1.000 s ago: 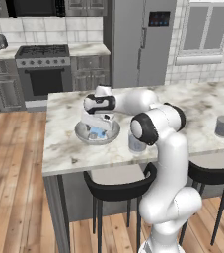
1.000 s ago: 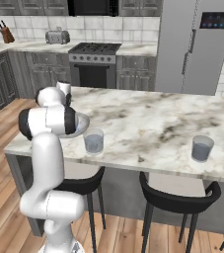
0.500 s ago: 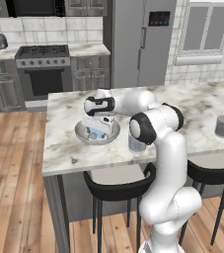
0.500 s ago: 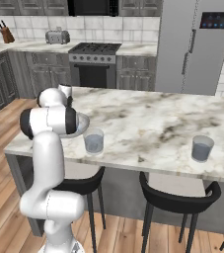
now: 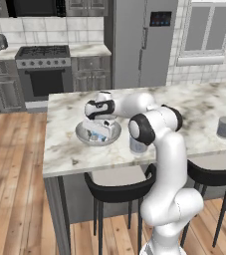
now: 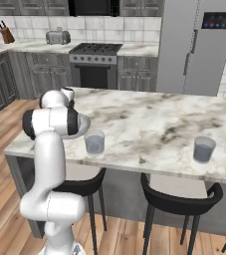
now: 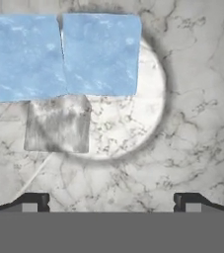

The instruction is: There are four ice cubes in the ice bowl. Place two ice cubes in each glass of water.

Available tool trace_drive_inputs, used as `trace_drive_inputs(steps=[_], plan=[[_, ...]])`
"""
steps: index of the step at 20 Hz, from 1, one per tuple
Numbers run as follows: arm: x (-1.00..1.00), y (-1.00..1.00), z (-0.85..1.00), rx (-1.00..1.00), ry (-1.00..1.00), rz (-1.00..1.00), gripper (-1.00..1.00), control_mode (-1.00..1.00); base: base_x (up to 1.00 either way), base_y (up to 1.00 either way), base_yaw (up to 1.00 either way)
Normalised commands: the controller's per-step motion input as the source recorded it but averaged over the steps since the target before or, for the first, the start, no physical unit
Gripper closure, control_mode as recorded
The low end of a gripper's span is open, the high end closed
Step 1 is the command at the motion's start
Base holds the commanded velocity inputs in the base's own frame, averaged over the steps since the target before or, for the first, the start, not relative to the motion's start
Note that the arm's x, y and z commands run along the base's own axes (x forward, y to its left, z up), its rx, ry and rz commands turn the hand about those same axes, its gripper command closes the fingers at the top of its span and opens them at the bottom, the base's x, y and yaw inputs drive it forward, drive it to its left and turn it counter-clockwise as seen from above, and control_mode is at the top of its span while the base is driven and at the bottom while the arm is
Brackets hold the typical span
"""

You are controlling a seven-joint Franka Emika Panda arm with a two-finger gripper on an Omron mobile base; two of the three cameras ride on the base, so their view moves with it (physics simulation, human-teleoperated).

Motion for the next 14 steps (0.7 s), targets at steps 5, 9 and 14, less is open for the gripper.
trace_drive_inputs(steps=[5, 9, 14], plan=[[0.28, 0.00, -0.08, 0.00, 0.00, 0.00, -1.00, -1.00, 0.00, 0.00, 0.00], [0.30, 0.00, -0.05, 0.00, 0.00, 0.00, -1.00, -1.00, 0.00, 0.00, 0.00], [0.19, 0.00, -0.13, 0.00, 0.01, 0.00, -1.00, -1.00, 0.00, 0.00, 0.00]])
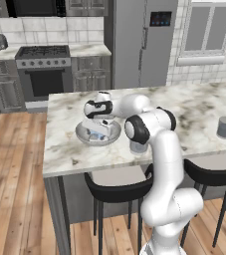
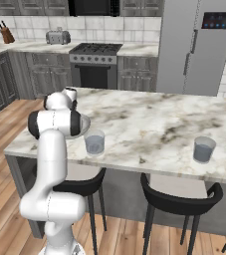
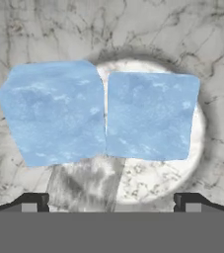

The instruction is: There are four ice cubes in the ice bowl. Place two ice cubes in each glass of water.

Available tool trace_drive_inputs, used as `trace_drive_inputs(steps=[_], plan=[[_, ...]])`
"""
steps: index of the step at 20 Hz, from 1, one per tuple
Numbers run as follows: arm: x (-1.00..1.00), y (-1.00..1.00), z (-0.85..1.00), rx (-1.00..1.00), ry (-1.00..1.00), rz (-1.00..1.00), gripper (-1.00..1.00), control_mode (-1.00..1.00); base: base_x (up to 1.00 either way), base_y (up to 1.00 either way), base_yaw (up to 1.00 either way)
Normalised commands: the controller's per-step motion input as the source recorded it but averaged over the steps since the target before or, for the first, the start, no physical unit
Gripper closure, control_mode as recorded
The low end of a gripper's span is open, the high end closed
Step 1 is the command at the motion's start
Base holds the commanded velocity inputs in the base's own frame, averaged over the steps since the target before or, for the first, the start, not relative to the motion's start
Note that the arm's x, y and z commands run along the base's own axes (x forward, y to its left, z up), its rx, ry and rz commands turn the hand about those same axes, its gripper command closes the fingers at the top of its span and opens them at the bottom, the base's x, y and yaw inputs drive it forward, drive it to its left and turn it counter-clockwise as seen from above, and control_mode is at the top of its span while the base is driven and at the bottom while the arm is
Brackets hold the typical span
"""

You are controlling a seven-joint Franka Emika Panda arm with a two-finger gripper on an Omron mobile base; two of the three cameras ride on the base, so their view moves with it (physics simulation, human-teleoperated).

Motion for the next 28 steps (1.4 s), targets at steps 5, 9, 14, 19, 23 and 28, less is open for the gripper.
trace_drive_inputs(steps=[5, 9, 14, 19, 23, 28], plan=[[0.12, 0.00, -0.19, 0.01, 0.02, 0.00, -1.00, -1.00, 0.00, 0.00, 0.00], [0.02, 0.00, -0.13, 0.01, 0.02, 0.00, 1.00, -1.00, 0.00, 0.00, 0.00], [0.06, 0.00, -0.13, 0.01, 0.04, -0.01, 1.00, -1.00, 0.00, 0.00, 0.00], [0.01, 0.00, -0.03, 0.01, 0.02, 0.00, 1.00, -1.00, 0.00, 0.00, 0.00], [0.00, 0.00, 0.13, 0.00, 0.00, 0.00, 1.00, -1.00, 0.00, 0.00, 0.00], [-0.12, -0.12, 0.44, 0.00, 0.00, 0.00, 1.00, -1.00, 0.00, 0.00, 0.00]])
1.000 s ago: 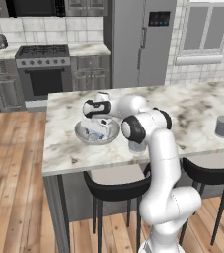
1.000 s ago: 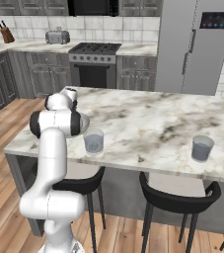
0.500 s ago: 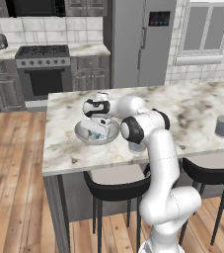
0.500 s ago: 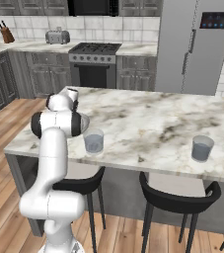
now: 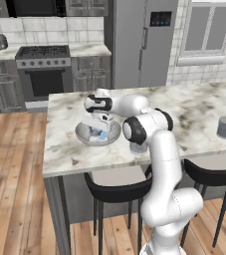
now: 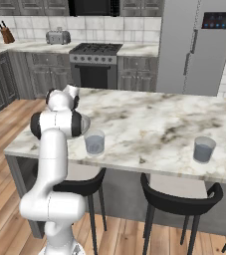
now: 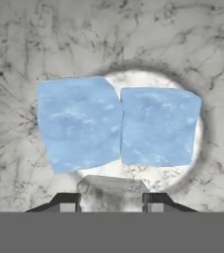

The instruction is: There are four ice cubes in the ice bowl. Place two ice cubes in each glass of water.

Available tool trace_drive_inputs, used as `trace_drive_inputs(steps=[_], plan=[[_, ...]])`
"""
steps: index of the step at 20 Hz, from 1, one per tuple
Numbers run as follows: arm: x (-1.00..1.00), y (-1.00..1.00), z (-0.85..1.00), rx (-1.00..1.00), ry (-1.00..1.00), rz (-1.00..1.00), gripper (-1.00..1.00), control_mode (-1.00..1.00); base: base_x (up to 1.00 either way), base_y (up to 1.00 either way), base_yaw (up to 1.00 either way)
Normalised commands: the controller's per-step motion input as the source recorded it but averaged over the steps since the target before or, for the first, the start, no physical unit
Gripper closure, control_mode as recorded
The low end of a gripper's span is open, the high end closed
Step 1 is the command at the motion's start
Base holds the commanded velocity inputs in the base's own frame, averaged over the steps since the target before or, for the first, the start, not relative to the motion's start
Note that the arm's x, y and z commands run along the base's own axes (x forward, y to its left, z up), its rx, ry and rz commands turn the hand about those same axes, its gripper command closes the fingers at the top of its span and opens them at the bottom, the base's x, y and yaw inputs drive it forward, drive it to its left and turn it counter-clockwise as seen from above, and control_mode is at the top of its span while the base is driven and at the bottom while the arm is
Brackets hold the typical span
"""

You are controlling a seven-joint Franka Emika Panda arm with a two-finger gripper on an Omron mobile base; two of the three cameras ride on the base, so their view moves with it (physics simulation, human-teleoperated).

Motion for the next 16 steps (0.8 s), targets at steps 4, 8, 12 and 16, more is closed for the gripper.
trace_drive_inputs(steps=[4, 8, 12, 16], plan=[[-0.38, -0.62, 0.58, 0.00, 0.00, 0.03, 1.00, -1.00, 0.00, 0.00, 0.00], [-0.40, -0.96, 0.46, 0.00, 0.00, 0.18, 1.00, -1.00, 0.00, 0.00, 0.00], [-0.43, -0.79, 0.45, 0.00, 0.00, 0.24, 1.00, -1.00, 0.00, 0.00, 0.00], [-0.50, -0.82, 0.12, 0.00, 0.00, 0.28, 1.00, -1.00, 0.00, 0.00, 0.00]])
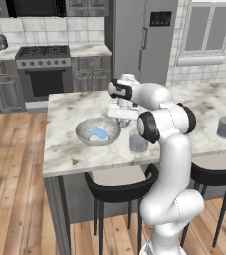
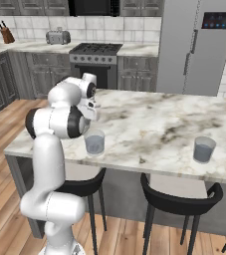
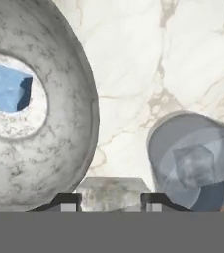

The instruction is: There are four ice cubes in the ice bowl. Place two ice cubes in each glass of water.

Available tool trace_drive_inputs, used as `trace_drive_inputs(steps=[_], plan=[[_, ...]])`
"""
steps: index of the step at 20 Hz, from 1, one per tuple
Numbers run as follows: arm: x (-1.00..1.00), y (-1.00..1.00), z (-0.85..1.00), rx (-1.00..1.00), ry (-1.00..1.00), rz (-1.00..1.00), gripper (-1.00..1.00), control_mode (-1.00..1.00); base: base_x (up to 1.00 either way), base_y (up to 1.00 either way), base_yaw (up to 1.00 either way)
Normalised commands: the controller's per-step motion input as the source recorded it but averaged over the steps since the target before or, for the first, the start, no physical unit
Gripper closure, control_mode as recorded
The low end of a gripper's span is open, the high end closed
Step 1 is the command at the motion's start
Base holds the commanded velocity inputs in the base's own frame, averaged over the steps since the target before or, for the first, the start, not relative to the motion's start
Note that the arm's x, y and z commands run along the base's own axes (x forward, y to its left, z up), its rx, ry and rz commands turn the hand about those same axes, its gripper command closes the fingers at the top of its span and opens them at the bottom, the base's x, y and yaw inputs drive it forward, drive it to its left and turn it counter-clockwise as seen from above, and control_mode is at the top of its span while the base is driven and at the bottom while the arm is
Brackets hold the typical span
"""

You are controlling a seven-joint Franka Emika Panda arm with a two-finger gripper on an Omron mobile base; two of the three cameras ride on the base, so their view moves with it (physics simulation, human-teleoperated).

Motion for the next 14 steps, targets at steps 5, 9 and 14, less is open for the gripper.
trace_drive_inputs(steps=[5, 9, 14], plan=[[-0.34, -0.55, 0.00, 0.00, -0.01, 0.23, 1.00, -1.00, 0.00, 0.00, 0.00], [-0.14, -0.24, 0.00, 0.00, -0.09, 0.12, 1.00, -1.00, 0.00, 0.00, 0.00], [-0.03, -0.21, -0.10, 0.00, -0.09, 0.04, 1.00, -1.00, 0.00, 0.00, 0.00]])
